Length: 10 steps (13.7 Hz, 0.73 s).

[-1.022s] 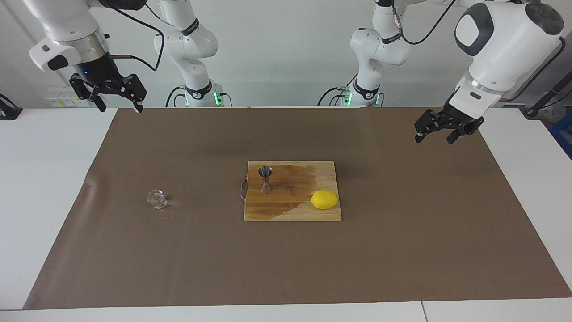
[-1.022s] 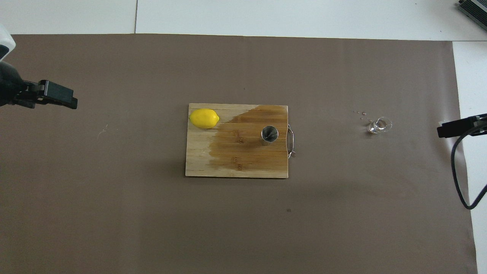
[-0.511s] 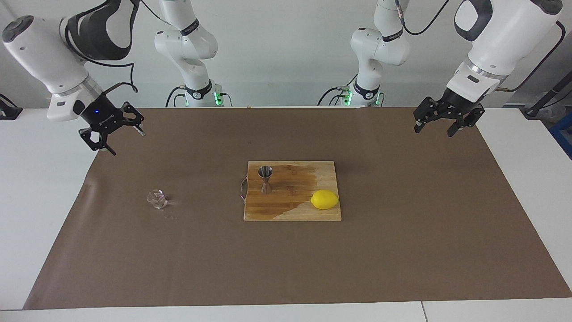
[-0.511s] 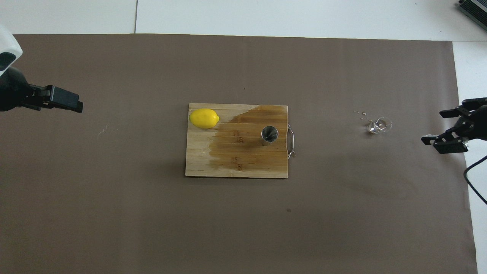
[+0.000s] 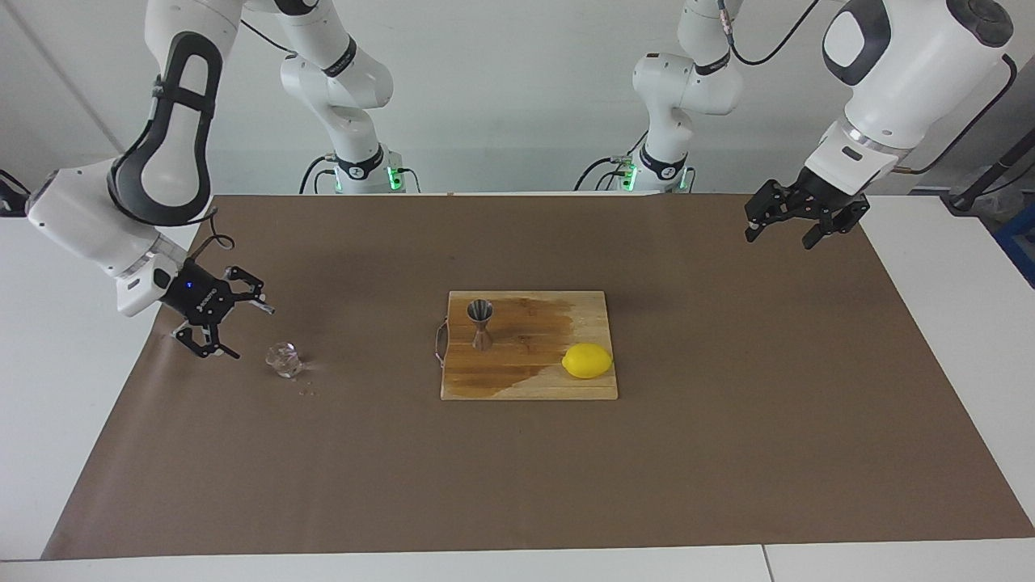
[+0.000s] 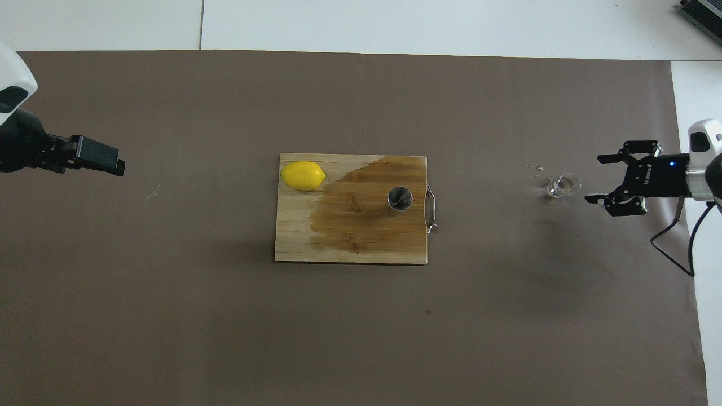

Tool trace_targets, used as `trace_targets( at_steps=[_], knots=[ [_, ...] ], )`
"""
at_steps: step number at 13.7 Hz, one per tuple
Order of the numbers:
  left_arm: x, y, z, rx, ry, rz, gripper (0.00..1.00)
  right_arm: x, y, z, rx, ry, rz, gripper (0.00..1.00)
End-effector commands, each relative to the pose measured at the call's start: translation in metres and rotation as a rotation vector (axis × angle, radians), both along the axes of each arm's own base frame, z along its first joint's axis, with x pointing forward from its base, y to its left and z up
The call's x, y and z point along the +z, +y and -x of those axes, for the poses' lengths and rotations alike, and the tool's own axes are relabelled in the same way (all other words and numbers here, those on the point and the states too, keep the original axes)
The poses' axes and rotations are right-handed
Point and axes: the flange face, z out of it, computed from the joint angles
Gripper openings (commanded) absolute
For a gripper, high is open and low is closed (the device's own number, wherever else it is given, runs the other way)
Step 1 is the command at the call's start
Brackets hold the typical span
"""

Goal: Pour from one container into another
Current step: 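Move the right gripper to the clear glass and close on it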

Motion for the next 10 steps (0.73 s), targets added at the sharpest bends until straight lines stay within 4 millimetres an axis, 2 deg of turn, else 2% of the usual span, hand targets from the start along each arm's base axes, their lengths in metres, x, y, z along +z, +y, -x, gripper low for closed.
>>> trace_targets(
  at_steps=[1, 4, 6, 7, 10],
  knots=[
    [0.001, 0.009, 0.015, -0.009, 0.029, -0.003, 1.0, -0.035, -0.012, -0.017, 0.044, -0.043, -0.121, 1.0],
    [-0.004, 0.01, 0.017, -0.017, 0.052, -0.067, 1.0, -0.06, -0.01, -0.013, 0.094, -0.045, -0.166, 1.0],
    [-0.006, 0.012, 0.017, -0.015, 0.059, -0.076, 1.0, -0.064, -0.006, -0.014, 0.102, -0.059, -0.18, 1.0],
    [0.002, 0.01, 0.021, -0.016, 0.027, -0.075, 1.0, -0.066, -0.005, -0.013, 0.101, -0.062, -0.186, 1.0],
    [-0.005, 0.015, 0.023, -0.011, -0.058, -0.106, 1.0, -0.082, -0.003, -0.006, 0.12, -0.061, -0.186, 1.0]
  ],
)
